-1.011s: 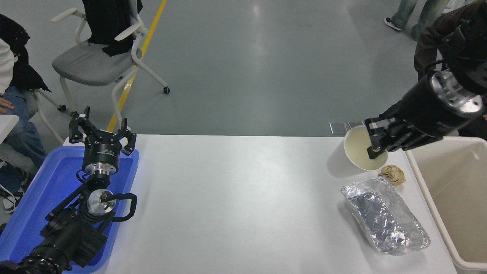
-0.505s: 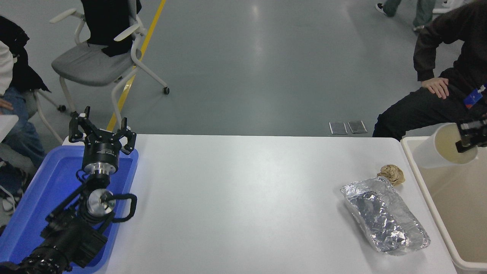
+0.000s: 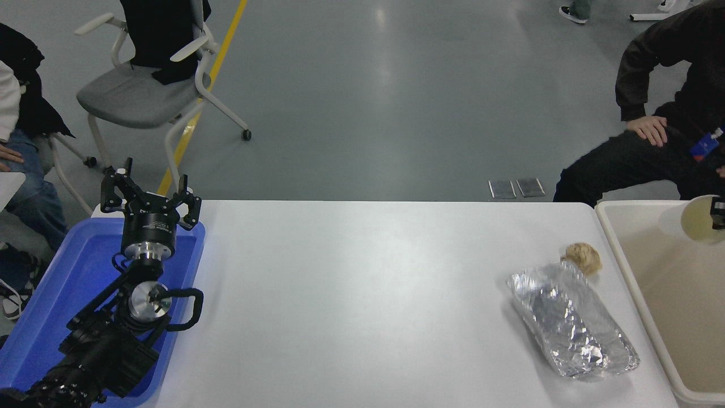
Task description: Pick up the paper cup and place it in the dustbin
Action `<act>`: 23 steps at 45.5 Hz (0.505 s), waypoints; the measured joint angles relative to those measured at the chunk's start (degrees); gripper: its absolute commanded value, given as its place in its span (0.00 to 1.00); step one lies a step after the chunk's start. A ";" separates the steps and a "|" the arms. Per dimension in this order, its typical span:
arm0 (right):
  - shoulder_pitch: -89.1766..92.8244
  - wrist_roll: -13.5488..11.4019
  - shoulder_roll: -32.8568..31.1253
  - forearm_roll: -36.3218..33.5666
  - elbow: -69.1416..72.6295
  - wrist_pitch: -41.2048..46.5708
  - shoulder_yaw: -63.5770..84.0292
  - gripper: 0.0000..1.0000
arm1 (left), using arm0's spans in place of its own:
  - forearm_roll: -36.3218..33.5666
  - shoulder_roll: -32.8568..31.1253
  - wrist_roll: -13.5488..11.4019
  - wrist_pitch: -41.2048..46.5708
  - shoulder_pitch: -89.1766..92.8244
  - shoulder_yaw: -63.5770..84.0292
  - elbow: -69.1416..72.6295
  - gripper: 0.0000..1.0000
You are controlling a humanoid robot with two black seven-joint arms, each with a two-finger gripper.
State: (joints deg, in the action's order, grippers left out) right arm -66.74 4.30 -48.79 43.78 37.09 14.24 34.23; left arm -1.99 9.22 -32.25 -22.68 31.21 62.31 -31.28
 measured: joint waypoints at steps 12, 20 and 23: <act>16.93 -0.18 7.30 -5.68 -12.46 -9.90 -6.39 0.00 | -0.02 0.00 0.00 0.00 0.00 0.00 -0.01 0.99; 22.01 -0.27 11.20 -10.00 -17.92 -12.81 -7.85 0.00 | -0.03 0.01 0.00 0.00 0.04 0.00 -0.01 0.99; 23.32 -0.30 12.12 -11.07 -19.16 -13.51 -8.17 0.00 | -0.03 0.01 0.00 0.00 0.06 0.00 -0.01 0.99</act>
State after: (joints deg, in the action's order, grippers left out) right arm -43.42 4.00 -36.67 32.72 17.94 0.73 26.06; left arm -2.02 9.23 -32.25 -22.68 31.27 62.31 -31.29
